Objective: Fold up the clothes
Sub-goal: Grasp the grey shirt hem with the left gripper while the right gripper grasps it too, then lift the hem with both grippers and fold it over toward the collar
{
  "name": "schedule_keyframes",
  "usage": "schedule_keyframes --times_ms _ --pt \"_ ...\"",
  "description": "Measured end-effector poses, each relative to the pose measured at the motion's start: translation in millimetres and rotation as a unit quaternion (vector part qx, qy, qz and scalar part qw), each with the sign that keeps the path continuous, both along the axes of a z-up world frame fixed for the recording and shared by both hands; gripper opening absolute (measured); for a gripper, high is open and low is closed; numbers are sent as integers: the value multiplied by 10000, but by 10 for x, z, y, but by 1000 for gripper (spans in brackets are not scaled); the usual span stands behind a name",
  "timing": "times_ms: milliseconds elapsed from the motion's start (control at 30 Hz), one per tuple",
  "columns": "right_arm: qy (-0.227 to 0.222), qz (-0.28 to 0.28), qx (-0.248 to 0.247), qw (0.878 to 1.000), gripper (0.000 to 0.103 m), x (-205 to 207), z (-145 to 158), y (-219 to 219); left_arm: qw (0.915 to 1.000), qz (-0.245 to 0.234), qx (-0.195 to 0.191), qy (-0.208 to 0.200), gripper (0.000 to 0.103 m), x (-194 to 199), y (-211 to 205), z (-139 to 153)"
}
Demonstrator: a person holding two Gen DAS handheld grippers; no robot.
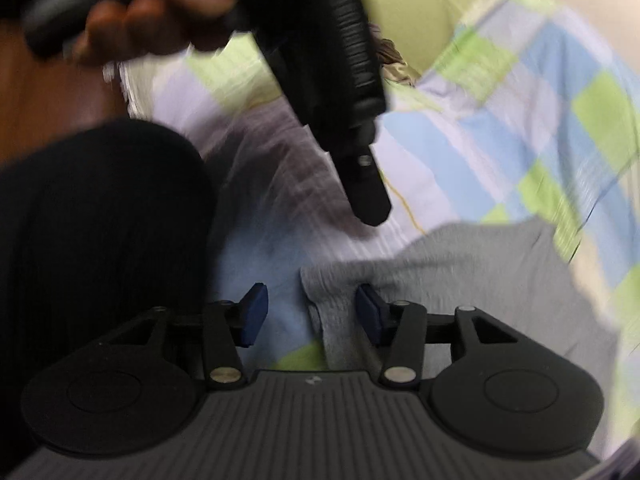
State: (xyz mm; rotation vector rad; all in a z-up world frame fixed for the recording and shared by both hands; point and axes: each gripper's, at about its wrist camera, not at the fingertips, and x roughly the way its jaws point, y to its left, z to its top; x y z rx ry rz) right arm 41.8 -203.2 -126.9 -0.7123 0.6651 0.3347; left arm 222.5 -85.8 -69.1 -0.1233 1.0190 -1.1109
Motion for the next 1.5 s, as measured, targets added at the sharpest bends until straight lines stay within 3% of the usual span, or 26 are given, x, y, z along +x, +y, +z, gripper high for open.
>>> schedule_keyframes --times_ms 167,300,367,433,533,633,700,733,800,833,867,900,933,1000,1067,1167,1200,1267,1333,1400,1500 --pt "-355 -10 -531 9980 40 -34 -153 107 9999 91 -86 33 0 9 69 -35" --pt "-573 -281 -218 9977 6 -3 -106 -20 9999 17 -116 -28 0 -19 54 -30" --pt "-519 -459 315 9971 1 0 26 -179 9998 -110 -155 -77 4 -40 36 -10" --pt "-390 -637 989 9923 1 -30 183 -369 9995 -202 -200 -100 29 -46 27 7" --pt "-161 -894 1997 9756 1 -117 379 -642 9986 -360 -199 -323 33 -72 -22 66" --pt "-72 -1124 2721 9556 1 -279 559 -922 9930 -575 68 -1033 33 -110 -138 196" --pt "-73 -1228 2981 9466 1 -349 651 -1053 9831 -753 361 -1631 33 -117 -251 287" --pt "-108 -1320 3190 9384 1 -420 742 -1167 9731 -870 536 -2066 38 -112 -336 343" --pt "-159 -1343 3351 9324 1 -470 852 -1263 9448 -1056 871 -2977 46 -54 -525 431" --pt "-203 -1354 3392 9307 1 -495 916 -1306 9347 -1127 960 -3232 47 -38 -590 445" --pt "-262 -1372 3422 9292 1 -529 995 -1370 9171 -1292 1077 -3614 47 -5 -695 456" --pt "-286 -1385 3460 9275 1 -549 1038 -1417 9060 -1415 1134 -3824 47 2 -759 454" --pt "-314 -1410 3518 9249 1 -551 1100 -1454 8744 -1756 1283 -4338 47 64 -925 434" --pt "-367 -1453 3623 9199 1 -560 1215 -1522 8225 -2213 1551 -5005 47 175 -1172 352" --pt "-372 -1423 3658 9190 1 -553 1271 -1534 7655 -2662 1779 -5581 47 312 -1395 246" --pt "-370 -1358 3722 9174 1 -496 1351 -1550 6699 -3337 2047 -6308 47 565 -1698 50" --pt "-361 -1346 3739 9169 1 -482 1361 -1551 6569 -3446 2059 -6383 47 599 -1730 -11" --pt "-335 -1306 3787 9157 1 -460 1370 -1550 5973 -3976 2143 -6628 47 769 -1890 -192" --pt "-309 -1267 3784 9164 1 -454 1366 -1544 5601 -4257 2161 -6770 47 886 -1998 -325" --pt "-286 -1224 3763 9179 1 -443 1360 -1541 5287 -4404 2132 -6936 47 1009 -2124 -436" --pt "-219 -1208 3720 9201 1 -425 1345 -1544 5110 -4522 2063 -7013 46 1100 -2246 -512"
